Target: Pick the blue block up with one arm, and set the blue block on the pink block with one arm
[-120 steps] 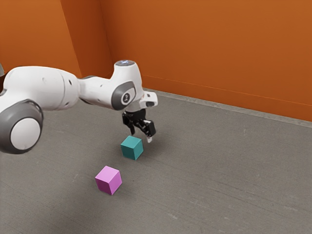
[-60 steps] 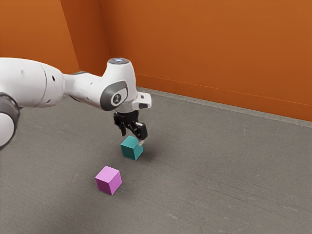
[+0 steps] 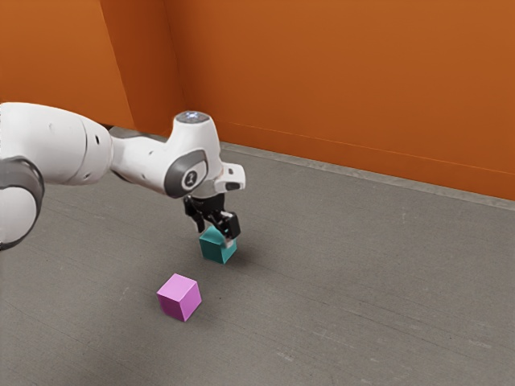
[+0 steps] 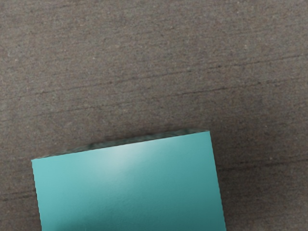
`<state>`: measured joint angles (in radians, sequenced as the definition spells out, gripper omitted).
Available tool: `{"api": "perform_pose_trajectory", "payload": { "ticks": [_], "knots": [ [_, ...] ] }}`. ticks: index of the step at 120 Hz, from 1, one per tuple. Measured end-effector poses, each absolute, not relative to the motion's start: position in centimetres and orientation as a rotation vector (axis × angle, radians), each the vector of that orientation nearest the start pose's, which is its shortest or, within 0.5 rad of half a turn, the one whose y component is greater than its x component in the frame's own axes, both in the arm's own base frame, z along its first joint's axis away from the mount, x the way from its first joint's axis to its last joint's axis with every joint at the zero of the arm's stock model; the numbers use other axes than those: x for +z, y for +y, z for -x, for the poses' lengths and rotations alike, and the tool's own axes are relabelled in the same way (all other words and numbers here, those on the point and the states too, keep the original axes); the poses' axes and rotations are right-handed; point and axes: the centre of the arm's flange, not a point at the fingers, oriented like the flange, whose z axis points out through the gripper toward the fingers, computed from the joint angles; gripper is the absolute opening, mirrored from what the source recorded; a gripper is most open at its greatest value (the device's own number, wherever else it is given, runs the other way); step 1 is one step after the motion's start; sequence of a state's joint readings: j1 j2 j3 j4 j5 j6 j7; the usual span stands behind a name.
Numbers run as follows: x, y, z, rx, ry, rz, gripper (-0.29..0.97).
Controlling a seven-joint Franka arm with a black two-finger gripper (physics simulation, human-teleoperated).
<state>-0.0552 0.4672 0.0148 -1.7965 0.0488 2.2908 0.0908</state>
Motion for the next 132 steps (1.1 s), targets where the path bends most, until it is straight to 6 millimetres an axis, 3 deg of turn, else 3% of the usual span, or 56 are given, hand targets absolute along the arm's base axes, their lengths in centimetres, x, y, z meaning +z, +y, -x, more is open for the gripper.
{"api": "perform_pose_trajectory", "payload": {
  "ticks": [38,80,115,132],
  "knots": [
    [26.4,-1.4,-66.3,-0.008,0.212,3.088,0.68],
    [26.2,-1.5,-67.1,-0.027,0.212,3.090,0.68],
    [26.1,-1.6,-67.2,-0.027,0.193,3.107,0.45],
    [26.1,-1.6,-67.2,-0.027,0.190,3.107,0.42]
  ]
}}
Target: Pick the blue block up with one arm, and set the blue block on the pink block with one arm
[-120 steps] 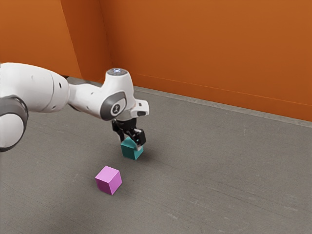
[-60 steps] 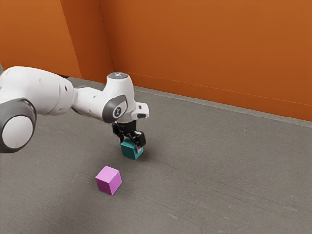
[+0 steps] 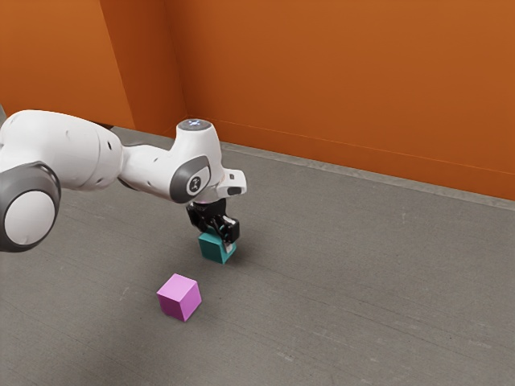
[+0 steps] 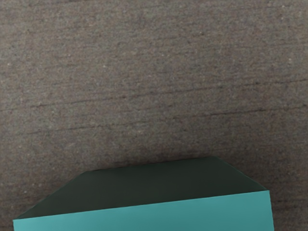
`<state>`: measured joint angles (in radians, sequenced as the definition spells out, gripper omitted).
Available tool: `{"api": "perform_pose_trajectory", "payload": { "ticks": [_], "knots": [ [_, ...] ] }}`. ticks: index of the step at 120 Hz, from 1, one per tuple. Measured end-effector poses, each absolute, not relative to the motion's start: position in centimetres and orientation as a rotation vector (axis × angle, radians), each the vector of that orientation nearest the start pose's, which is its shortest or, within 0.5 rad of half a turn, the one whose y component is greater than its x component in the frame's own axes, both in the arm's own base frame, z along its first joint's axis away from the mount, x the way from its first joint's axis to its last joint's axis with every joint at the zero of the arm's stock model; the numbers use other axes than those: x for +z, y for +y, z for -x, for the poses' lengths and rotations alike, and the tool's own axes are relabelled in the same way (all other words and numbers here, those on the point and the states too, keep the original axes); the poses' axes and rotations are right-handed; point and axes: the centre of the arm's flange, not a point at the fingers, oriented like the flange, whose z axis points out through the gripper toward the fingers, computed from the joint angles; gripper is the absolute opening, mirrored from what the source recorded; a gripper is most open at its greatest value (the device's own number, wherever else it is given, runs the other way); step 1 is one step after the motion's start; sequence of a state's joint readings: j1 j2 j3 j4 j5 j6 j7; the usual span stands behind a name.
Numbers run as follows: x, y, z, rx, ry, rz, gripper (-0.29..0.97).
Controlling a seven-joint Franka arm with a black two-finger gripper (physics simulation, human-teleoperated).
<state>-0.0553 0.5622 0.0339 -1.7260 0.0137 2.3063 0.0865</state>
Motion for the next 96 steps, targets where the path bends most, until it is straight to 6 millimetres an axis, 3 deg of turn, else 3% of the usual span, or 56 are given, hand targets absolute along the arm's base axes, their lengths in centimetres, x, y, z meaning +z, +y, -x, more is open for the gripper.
{"api": "perform_pose_trajectory", "payload": {
  "ticks": [13,34,58,96],
  "knots": [
    [26.3,-1.9,-67.2,-0.034,0.191,3.108,0.38],
    [28.6,-2.8,-67.7,-0.074,0.204,3.108,0.37],
    [34.4,-4.6,-67.0,-0.127,0.234,3.109,0.36],
    [36.9,-6.1,-58.1,-0.050,0.238,3.112,0.37]
  ]
}}
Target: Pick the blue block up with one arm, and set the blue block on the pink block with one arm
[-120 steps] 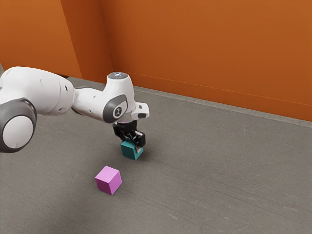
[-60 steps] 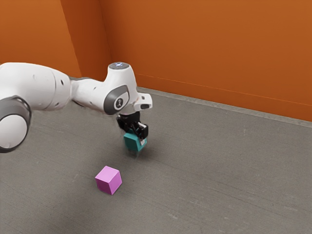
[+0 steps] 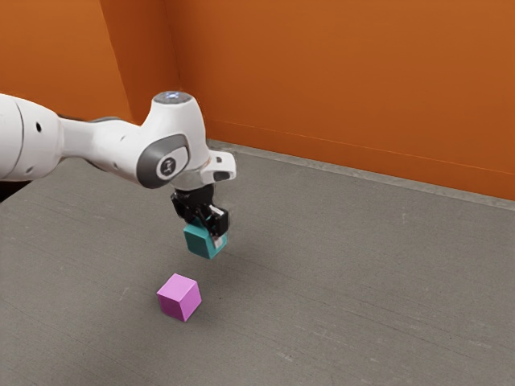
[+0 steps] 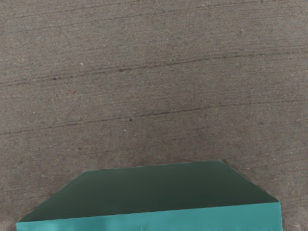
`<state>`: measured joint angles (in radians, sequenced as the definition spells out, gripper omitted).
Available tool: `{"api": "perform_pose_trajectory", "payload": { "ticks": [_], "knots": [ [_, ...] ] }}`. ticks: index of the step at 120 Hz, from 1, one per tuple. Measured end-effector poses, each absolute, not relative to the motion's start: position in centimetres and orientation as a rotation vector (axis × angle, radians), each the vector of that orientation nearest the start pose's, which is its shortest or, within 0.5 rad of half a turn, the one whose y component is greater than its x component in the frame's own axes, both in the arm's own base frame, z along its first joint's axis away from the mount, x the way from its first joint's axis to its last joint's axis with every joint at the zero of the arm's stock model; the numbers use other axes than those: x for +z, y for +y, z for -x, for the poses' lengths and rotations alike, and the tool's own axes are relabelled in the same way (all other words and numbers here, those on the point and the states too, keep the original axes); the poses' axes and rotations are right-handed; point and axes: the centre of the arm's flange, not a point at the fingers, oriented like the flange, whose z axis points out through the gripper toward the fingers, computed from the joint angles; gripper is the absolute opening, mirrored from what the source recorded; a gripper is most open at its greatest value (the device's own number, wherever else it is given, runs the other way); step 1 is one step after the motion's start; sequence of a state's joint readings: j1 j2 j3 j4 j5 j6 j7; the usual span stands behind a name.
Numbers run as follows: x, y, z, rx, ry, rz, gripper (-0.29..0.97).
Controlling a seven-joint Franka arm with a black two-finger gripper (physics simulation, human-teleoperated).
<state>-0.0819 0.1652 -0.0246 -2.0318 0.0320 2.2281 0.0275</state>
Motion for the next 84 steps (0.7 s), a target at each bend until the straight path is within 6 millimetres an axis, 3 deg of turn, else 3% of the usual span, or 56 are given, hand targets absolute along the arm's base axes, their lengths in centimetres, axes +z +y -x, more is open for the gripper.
{"api": "perform_pose_trajectory", "payload": {
  "ticks": [17,36,48,84],
  "knots": [
    [35.7,-5.8,-54.5,-0.025,0.211,3.112,0.38],
    [36.4,-5.7,-52.1,-0.057,0.188,3.102,0.38],
    [35.7,-5.7,-50.7,-0.046,0.175,3.094,0.38],
    [36.9,-6.3,-49.8,-0.113,0.151,3.086,0.37]
  ]
}}
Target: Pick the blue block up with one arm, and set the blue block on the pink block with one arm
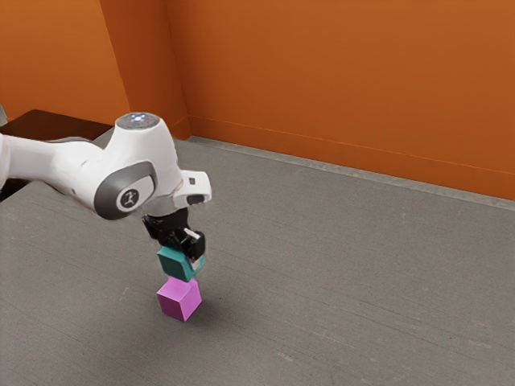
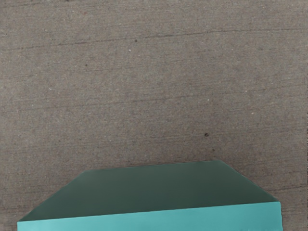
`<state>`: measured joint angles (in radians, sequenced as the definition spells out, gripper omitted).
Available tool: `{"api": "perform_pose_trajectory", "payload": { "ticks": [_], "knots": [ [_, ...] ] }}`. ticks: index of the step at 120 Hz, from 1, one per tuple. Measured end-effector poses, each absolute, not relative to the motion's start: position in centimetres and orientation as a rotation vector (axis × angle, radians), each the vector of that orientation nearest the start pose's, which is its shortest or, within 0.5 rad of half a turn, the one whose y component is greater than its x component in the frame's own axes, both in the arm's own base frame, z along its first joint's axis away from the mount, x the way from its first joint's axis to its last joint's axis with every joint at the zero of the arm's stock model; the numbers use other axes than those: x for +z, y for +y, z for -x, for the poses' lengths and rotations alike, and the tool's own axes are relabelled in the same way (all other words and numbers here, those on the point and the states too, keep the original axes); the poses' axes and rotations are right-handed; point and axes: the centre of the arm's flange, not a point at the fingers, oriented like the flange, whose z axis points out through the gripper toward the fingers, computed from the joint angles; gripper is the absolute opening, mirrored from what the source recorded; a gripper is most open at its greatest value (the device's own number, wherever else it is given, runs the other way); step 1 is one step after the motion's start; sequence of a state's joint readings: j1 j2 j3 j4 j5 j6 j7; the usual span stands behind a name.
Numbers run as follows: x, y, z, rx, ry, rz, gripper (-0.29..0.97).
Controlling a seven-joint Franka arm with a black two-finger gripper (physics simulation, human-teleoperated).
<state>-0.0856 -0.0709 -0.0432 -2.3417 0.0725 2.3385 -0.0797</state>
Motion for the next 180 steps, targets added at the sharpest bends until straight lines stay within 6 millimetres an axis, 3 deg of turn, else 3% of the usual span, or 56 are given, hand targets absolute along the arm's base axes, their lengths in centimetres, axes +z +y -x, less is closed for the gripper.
{"api": "perform_pose_trajectory", "payload": {
  "ticks": [14,36,60,77,104,180],
  "knots": [
    [38.5,-5.9,-48.9,-0.146,0.128,3.081,0.37],
    [38.5,-5.8,-47.1,-0.137,0.109,3.076,0.37],
    [38.3,-6.0,-47.0,-0.133,0.099,3.075,0.37],
    [36.7,-6.1,-47.3,-0.096,0.093,3.077,0.38],
    [36.0,-6.0,-46.7,-0.089,0.085,3.078,0.38],
    [36.1,-5.1,-46.8,-0.100,0.140,3.070,0.38]
  ]
}}
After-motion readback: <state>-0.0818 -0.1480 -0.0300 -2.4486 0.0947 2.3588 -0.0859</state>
